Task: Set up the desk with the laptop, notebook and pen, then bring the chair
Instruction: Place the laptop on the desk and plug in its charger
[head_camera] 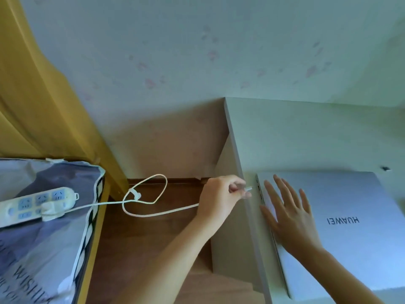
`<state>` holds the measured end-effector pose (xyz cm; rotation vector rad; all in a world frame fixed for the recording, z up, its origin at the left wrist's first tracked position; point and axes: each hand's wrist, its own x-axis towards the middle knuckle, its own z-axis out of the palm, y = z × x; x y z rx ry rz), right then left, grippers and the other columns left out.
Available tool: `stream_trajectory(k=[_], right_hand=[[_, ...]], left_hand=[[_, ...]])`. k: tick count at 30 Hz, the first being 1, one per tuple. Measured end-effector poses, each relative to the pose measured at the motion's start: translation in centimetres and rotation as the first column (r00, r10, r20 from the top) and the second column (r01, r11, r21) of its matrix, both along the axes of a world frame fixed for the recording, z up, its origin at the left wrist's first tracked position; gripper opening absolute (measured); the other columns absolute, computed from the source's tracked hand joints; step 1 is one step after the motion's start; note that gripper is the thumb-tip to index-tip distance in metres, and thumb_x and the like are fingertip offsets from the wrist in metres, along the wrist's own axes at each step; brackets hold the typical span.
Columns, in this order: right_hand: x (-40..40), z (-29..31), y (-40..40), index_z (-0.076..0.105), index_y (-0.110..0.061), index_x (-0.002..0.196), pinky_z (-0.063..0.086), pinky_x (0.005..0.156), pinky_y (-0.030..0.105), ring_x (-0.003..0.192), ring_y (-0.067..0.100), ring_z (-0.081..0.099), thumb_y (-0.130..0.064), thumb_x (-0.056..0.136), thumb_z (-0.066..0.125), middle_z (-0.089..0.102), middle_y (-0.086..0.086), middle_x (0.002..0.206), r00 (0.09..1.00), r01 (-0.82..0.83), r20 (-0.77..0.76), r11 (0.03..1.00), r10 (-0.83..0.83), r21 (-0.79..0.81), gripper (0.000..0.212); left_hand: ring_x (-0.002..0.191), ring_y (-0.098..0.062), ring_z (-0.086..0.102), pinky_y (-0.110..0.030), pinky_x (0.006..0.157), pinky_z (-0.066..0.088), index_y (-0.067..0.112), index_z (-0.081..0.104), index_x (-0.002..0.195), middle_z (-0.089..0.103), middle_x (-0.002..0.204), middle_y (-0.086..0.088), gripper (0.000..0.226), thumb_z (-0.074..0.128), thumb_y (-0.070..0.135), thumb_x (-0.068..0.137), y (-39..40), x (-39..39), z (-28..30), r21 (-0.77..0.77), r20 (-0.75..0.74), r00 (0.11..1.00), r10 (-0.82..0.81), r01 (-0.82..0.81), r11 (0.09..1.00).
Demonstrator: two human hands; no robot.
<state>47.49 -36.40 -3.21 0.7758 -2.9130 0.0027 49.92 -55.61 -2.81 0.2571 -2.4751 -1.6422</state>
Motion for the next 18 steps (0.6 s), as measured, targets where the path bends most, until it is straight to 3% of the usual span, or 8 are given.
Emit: stream_trajectory(k=[4,7,12,15,18], right_hand=[[-1.6,-0.5,0.4,0.038,-0.017,0.140,0.030,0.106,0.057,0.135,0.026,0.032,-0.058,0.093,0.015,0.038,0.011,0.148,0.998,0.029,0.065,0.999,-0.027,-0.035,0.066],[-3.1,-0.8,0.4,0.037,-0.020,0.142,0.023,0.111,0.054,0.139,0.023,0.027,-0.060,0.090,0.023,0.032,0.007,0.152,0.993,0.009,0.122,0.994,0.005,-0.113,0.068],[-5.1,-0.9,0.6,0.030,-0.027,0.145,0.009,0.117,0.044,0.144,0.014,0.017,-0.064,0.085,0.024,0.025,-0.004,0.155,0.980,-0.025,0.192,0.987,0.056,-0.161,0.071],[-5.6,-0.9,0.7,0.027,-0.028,0.146,0.008,0.117,0.043,0.144,0.013,0.015,-0.065,0.084,0.025,0.026,-0.006,0.155,0.976,-0.049,0.201,0.987,0.080,-0.153,0.073],[-5.6,-1.1,0.6,0.027,-0.029,0.147,0.007,0.117,0.045,0.144,0.015,0.015,-0.065,0.084,0.027,0.027,-0.005,0.154,0.978,-0.065,0.185,0.986,0.093,-0.153,0.073]], left_hand=[[0.067,-0.009,0.065,-0.032,0.069,0.053,0.016,0.077,0.089,0.074,0.077,0.002,0.018,0.076,0.030,0.077,0.5,-2.3,-1.6,-0.027,-0.020,1.000,0.017,-0.017,0.999],[0.080,-0.022,0.068,-0.037,0.073,0.053,0.016,0.077,0.094,0.075,0.086,-0.004,0.016,0.071,0.026,0.083,0.8,-3.4,-2.9,-0.158,-0.058,0.998,0.015,-0.024,0.987],[0.069,-0.019,0.066,-0.036,0.065,0.053,0.012,0.078,0.085,0.072,0.077,-0.004,0.010,0.076,0.017,0.077,1.8,-4.0,-3.7,-0.164,-0.139,0.989,0.051,-0.074,0.984],[0.067,-0.017,0.064,-0.034,0.064,0.051,0.012,0.078,0.087,0.069,0.076,-0.003,0.015,0.077,0.006,0.073,2.0,-4.1,-3.9,-0.164,-0.183,0.981,0.056,-0.087,0.983],[0.067,-0.017,0.060,-0.034,0.062,0.049,0.014,0.077,0.089,0.065,0.073,0.000,0.017,0.078,0.008,0.073,2.2,-4.3,-3.8,-0.217,-0.199,0.979,0.037,-0.081,0.973]])
